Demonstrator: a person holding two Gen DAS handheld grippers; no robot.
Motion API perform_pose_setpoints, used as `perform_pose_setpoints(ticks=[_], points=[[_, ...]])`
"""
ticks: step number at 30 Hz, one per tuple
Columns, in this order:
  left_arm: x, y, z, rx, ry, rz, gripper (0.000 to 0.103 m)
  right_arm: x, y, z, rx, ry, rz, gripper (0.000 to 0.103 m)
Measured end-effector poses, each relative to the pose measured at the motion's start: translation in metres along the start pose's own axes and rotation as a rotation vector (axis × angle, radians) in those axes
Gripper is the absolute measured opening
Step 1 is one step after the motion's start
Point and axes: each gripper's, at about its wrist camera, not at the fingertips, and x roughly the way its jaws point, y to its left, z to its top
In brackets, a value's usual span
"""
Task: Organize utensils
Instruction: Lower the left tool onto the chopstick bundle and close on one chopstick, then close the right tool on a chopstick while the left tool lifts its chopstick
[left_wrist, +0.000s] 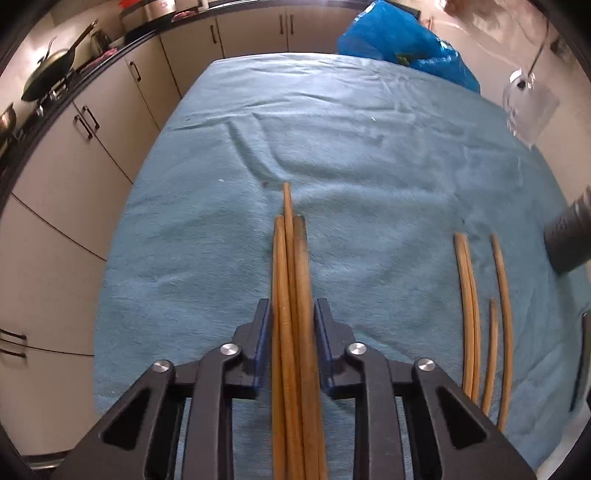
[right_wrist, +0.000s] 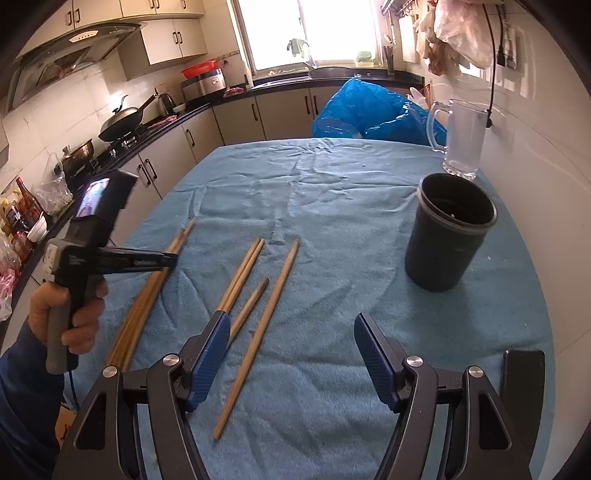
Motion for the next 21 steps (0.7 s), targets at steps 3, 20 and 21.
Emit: perform_pose_setpoints(ticks=[3,20,21], points=[[-0.004,0.011,0.004,-0.023,-0.004,0.005,0.010,0.004,0.003,0.006,-0.001,0.001,0.004,0.071],[-0.014,0.032,0.008,-0.105,0.013,-0.214,0.007,0.024,0.006,0.020,0.027,0.047,0.045,0.069],[-0.016,0.030,0.008,-0.101,0.008,-0.209,0.007,0.026,0.005,0.020,0.034,0.055,0.051,0.069]])
